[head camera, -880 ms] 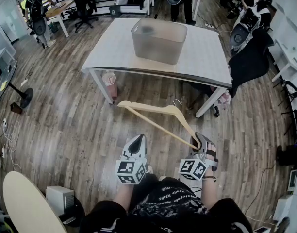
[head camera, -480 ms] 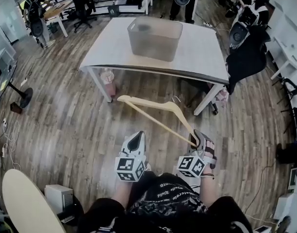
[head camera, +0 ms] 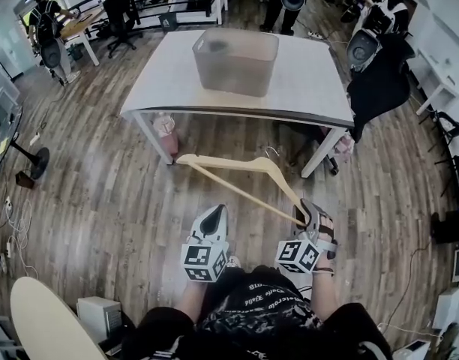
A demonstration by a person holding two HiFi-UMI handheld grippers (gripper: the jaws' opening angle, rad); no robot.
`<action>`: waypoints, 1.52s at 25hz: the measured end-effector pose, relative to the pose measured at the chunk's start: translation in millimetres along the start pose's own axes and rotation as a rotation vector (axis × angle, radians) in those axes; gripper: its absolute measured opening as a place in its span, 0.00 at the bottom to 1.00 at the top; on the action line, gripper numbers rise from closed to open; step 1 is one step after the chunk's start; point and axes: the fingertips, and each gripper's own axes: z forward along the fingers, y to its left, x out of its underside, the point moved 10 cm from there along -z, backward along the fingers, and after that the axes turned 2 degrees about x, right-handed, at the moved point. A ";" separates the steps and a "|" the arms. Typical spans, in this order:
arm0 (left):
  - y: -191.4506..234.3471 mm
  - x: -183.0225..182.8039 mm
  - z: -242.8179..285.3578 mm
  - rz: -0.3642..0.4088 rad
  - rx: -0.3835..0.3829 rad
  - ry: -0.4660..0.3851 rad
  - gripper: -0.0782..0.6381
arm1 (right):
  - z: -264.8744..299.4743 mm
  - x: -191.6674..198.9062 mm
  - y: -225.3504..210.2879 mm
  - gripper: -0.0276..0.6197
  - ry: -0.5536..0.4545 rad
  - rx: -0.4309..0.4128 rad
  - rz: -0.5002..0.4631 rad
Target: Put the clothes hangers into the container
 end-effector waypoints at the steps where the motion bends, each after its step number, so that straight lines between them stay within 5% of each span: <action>1: 4.0 0.9 0.9 -0.001 0.005 0.004 0.14 | 0.6 -2.1 1.5 0.15 0.001 0.009 0.004; 17: 44.2 4.1 52.5 -0.031 0.014 0.041 0.14 | 59.6 -11.3 6.0 0.15 0.032 -0.022 -0.007; 38: 27.3 -57.3 287.4 -0.027 -0.089 -0.010 0.14 | 288.1 15.0 -146.1 0.15 -0.113 -0.059 -0.046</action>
